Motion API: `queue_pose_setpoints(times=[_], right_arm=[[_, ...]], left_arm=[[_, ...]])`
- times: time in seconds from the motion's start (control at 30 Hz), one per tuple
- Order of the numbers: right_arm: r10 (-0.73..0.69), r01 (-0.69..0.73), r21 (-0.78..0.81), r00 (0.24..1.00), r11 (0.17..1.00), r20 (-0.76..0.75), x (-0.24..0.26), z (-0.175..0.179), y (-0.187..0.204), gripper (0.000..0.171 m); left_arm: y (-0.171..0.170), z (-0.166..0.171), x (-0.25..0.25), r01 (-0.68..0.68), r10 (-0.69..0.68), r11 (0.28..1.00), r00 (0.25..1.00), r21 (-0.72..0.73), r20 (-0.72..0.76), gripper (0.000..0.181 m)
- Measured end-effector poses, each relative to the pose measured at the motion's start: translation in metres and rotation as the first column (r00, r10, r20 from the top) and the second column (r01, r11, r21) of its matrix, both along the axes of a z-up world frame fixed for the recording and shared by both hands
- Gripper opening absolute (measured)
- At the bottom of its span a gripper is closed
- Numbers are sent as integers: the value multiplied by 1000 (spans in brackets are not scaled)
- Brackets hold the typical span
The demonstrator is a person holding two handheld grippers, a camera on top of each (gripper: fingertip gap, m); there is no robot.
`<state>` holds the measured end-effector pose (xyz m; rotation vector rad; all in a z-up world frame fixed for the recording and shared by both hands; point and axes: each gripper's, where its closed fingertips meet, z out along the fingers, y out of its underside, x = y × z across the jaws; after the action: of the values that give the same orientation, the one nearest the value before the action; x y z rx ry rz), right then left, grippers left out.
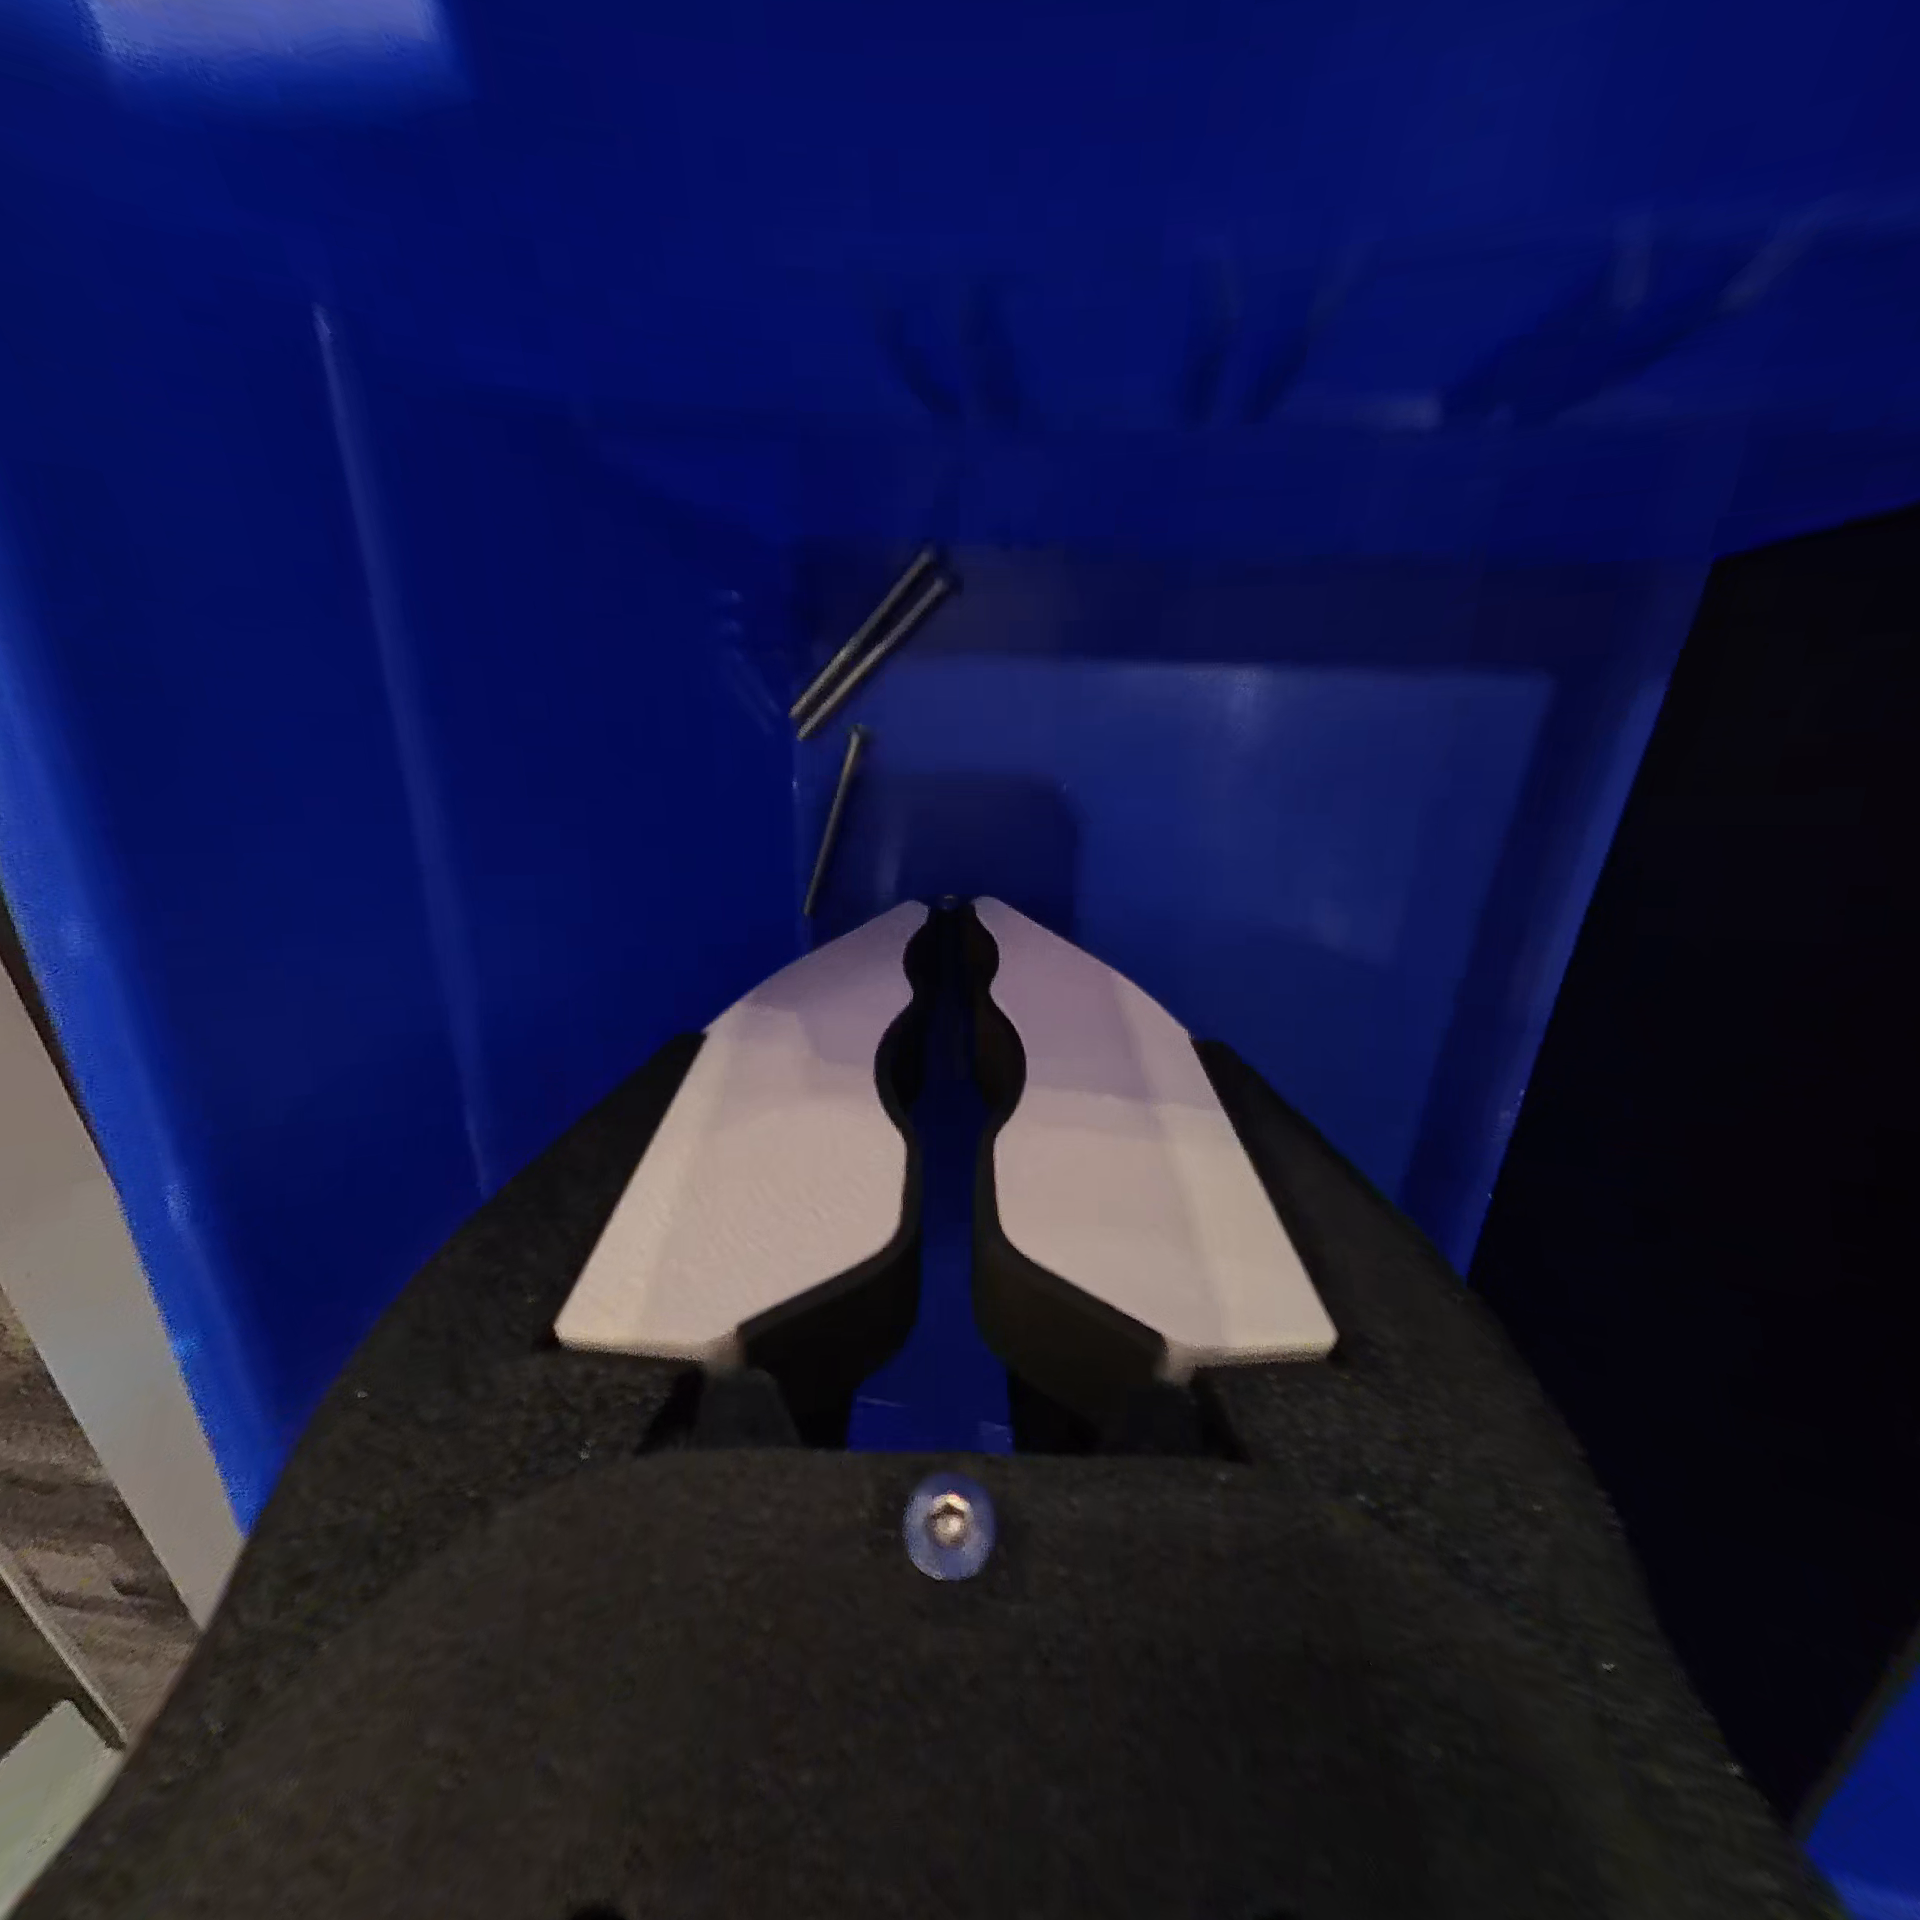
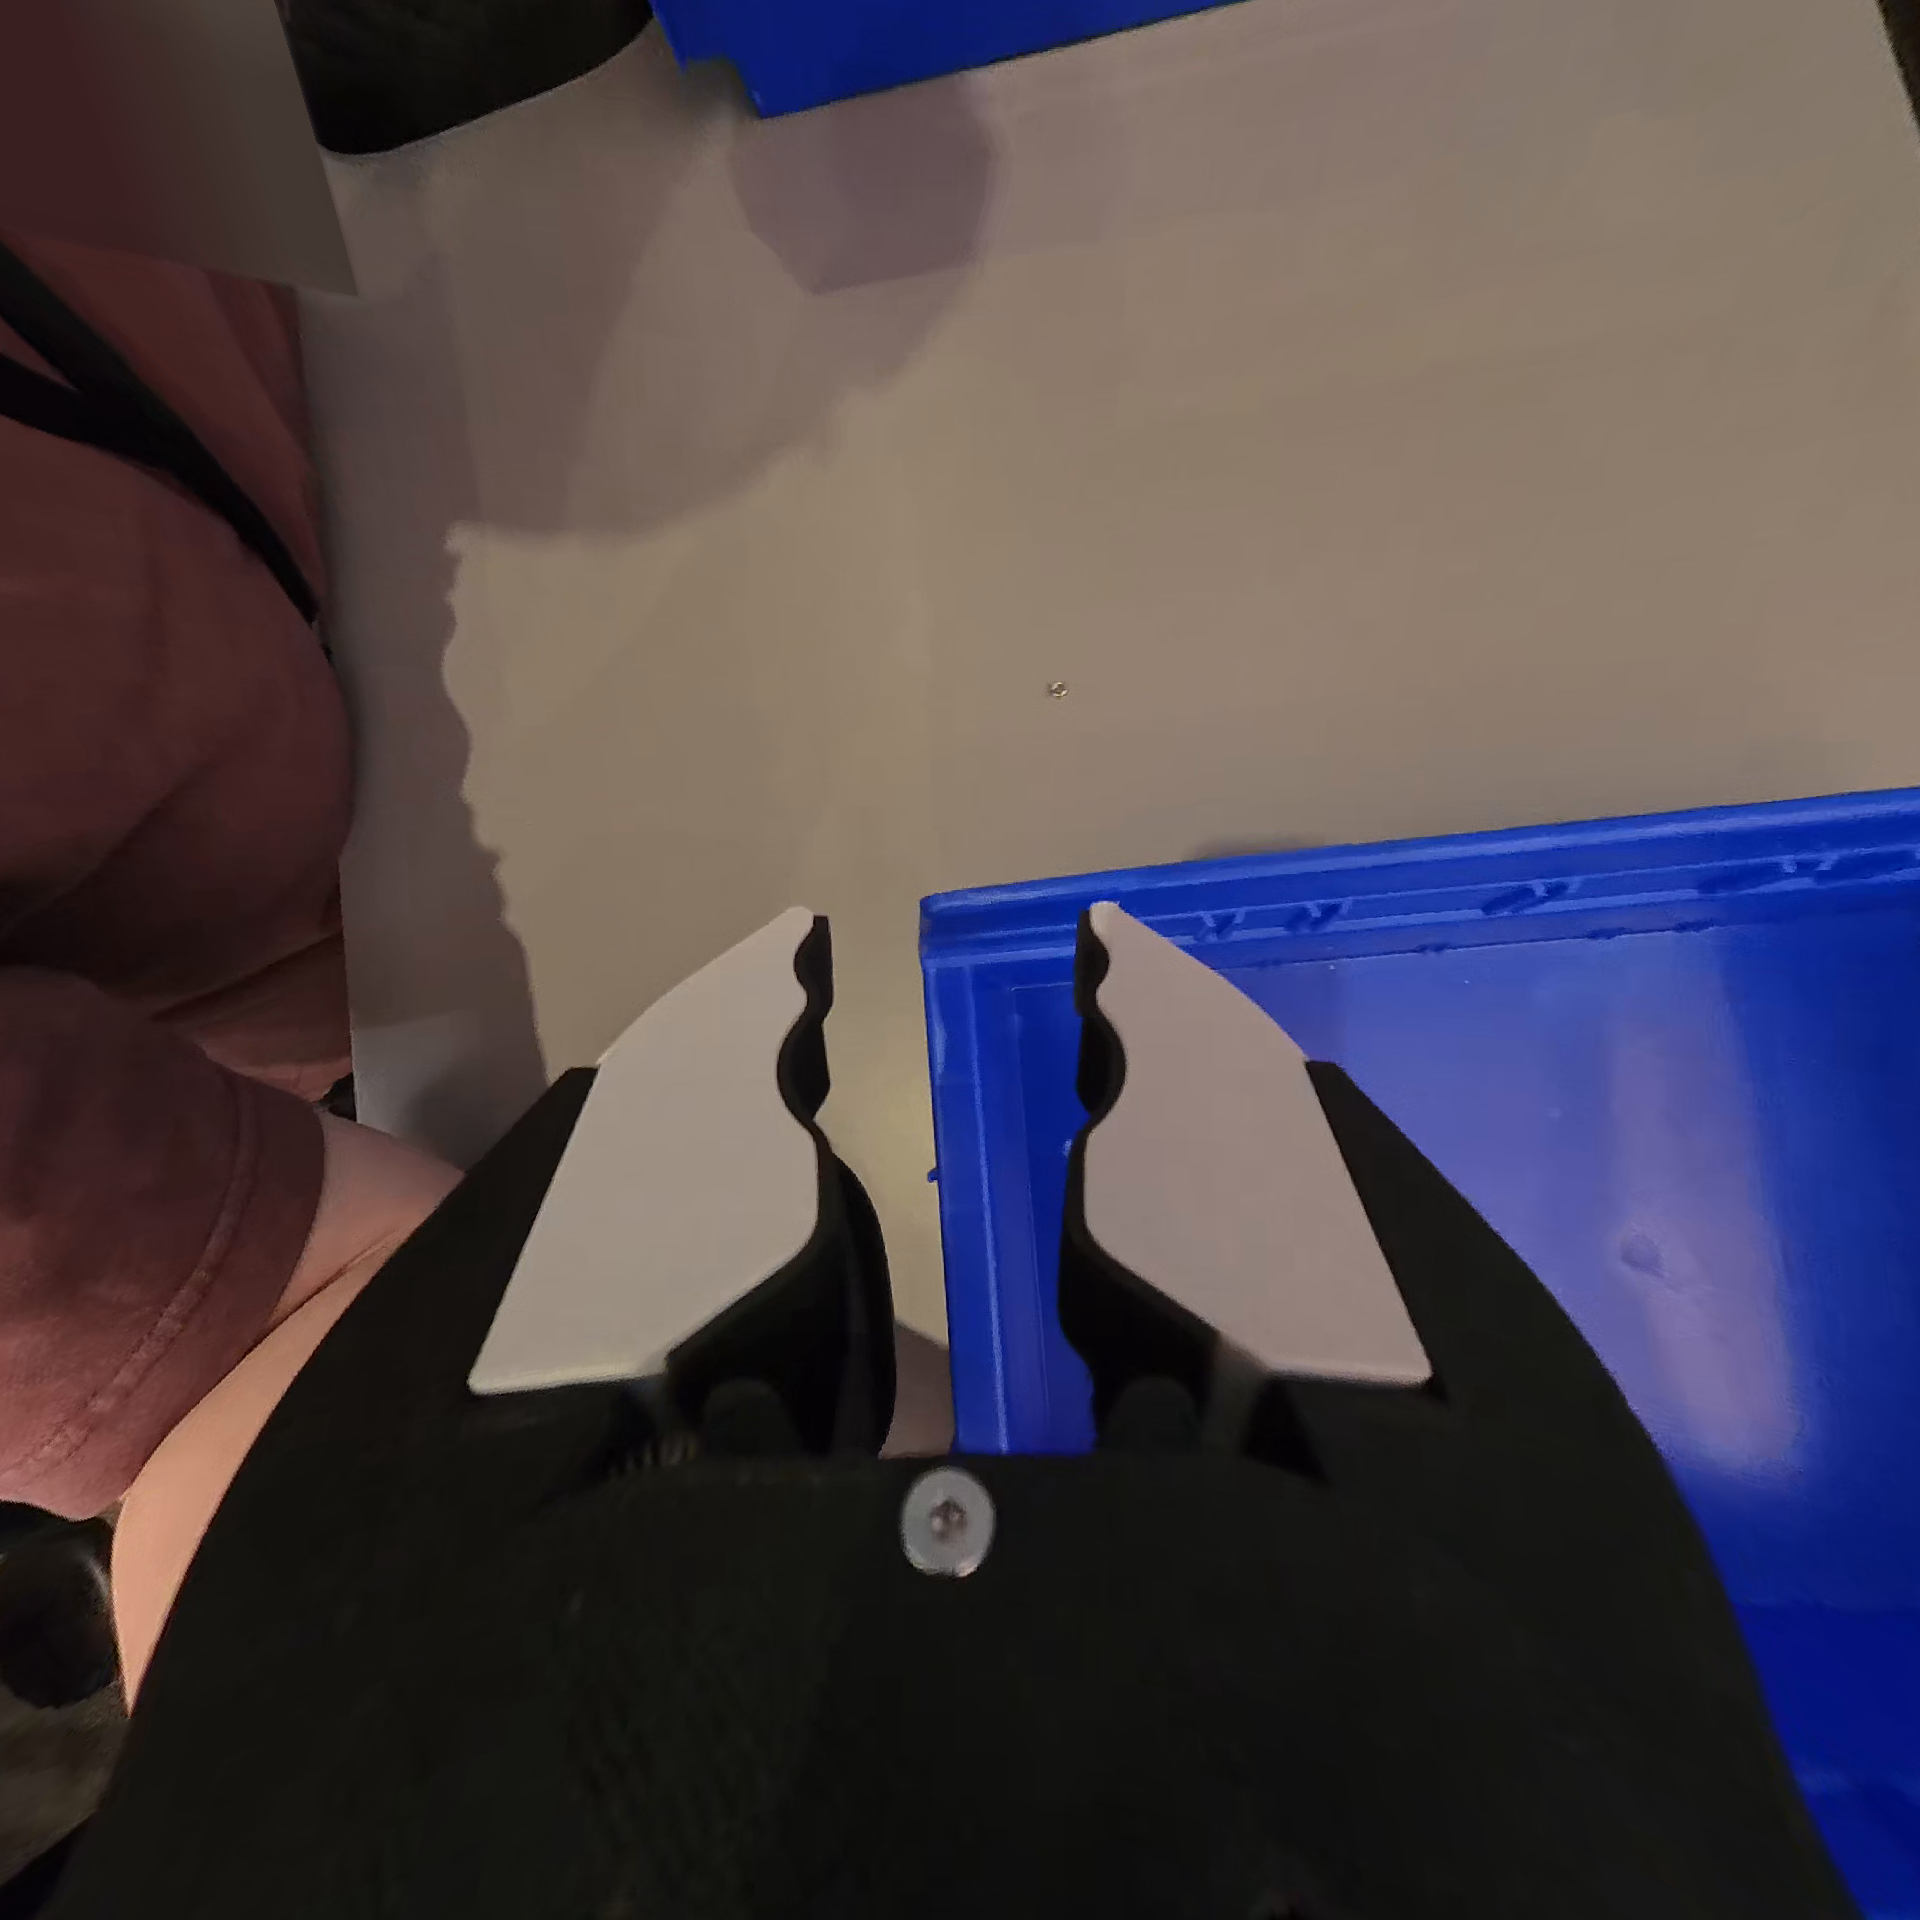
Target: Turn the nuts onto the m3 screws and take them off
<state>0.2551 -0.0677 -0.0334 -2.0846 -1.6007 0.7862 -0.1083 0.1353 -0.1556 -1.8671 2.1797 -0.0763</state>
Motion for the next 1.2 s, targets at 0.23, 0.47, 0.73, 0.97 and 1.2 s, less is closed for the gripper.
queue_pose_setpoints(times=[0.23,0.47,0.73,0.97,1.2], right_arm=[[15,-15,-8,1000,1000,-7,-4,0,-2,45],[27,-27,2,999,1000,-19,-5,3,-3,44],[37,-36,32,998,999,-44,-7,9,-3,44],[47,-37,113,995,993,-87,-19,20,4,44],[-33,109,268,961,957,-274,-73,55,50,45]], left_arm=[[1,0,-16,-47,47,998,999,29,-19,4],[-1,3,-13,-74,75,996,997,51,-16,3],[-15,52,8,-164,151,985,968,48,201,3],[-37,123,39,-240,230,970,849,-41,475,3],[-82,194,107,-190,191,979,720,-76,668,2]])
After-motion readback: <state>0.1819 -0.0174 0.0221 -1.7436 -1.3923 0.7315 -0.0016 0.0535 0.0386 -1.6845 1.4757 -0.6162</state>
